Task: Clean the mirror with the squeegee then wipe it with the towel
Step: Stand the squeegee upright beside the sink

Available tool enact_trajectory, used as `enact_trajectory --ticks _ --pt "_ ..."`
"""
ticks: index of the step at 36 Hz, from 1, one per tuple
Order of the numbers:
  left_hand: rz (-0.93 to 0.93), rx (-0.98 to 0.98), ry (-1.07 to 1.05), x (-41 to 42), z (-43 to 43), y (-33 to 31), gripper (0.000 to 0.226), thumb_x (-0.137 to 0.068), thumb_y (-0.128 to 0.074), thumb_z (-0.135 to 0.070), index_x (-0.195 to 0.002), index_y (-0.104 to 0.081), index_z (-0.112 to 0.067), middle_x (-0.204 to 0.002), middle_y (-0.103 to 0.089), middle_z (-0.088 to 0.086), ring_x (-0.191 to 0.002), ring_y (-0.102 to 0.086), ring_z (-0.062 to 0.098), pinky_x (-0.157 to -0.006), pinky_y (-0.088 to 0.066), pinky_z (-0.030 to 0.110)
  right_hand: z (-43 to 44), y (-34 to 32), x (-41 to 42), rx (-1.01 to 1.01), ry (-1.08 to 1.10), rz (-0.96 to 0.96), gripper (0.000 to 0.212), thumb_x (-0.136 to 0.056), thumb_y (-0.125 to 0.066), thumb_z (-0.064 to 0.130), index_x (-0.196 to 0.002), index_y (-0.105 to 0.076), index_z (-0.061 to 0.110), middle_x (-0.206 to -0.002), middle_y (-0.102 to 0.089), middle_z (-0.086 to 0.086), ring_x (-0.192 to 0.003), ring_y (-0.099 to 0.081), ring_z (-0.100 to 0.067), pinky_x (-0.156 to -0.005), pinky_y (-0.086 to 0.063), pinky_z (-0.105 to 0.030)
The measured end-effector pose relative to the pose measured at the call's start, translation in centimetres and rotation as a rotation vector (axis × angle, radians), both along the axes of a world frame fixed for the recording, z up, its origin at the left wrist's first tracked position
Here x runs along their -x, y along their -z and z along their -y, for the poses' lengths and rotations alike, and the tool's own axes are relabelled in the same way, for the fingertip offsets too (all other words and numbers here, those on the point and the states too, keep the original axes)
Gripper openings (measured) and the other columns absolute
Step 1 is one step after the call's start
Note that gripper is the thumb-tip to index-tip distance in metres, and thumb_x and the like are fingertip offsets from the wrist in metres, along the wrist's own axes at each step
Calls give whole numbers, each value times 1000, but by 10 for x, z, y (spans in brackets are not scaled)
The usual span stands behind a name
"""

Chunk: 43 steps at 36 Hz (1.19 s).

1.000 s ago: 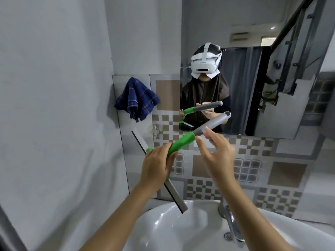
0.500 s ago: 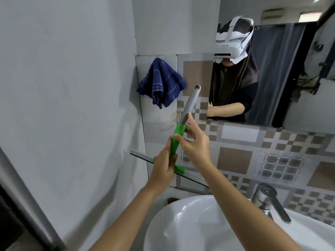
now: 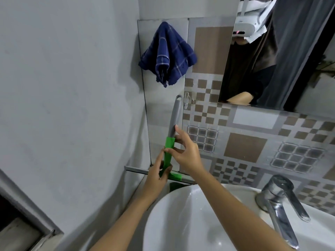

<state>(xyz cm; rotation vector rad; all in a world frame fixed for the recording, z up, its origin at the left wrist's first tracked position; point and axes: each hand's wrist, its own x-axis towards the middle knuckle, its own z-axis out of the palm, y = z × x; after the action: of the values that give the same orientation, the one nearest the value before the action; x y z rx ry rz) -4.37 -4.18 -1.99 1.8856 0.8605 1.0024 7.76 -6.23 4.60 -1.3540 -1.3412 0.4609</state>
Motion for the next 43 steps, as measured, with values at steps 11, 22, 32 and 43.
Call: enact_trajectory --ticks 11,22,32,43 --pt "-119 55 79 -10 -4 18 56 -91 -56 -19 -132 -24 -39 -114 -59 1 -108 -58 16 -92 -51 35 9 18 -19 92 24 28 68 -75 -72 5 -132 -39 16 -113 -52 4 -108 -51 -8 -74 -49 -7" --pt "-131 58 72 -28 -18 29 64 -92 -54 -18 -137 -14 -39 -128 -56 9 -113 -56 20 -96 -49 41 -4 22 -36 179 30 48 70 -75 -72 4 -133 -35 16 -120 -55 -6 -112 -54 -14 -90 -53 -32" --pt "-82 5 21 -36 -20 43 61 -91 -55 -21 -129 -17 -48 -131 -54 8 -114 -56 21 -96 -48 37 -6 27 -38 177 -4 133 68 -77 -69 3 -135 -35 14 -127 -54 -7 -116 -51 -14 -96 -47 -30" --pt "-112 44 61 -39 -28 44 64 -93 -52 -27 -137 -10 -45 -135 -52 5 -115 -53 14 -98 -47 42 -14 32 -40 192 39 78 69 -76 -70 2 -134 -37 17 -123 -55 -5 -116 -53 -16 -94 -51 -36"
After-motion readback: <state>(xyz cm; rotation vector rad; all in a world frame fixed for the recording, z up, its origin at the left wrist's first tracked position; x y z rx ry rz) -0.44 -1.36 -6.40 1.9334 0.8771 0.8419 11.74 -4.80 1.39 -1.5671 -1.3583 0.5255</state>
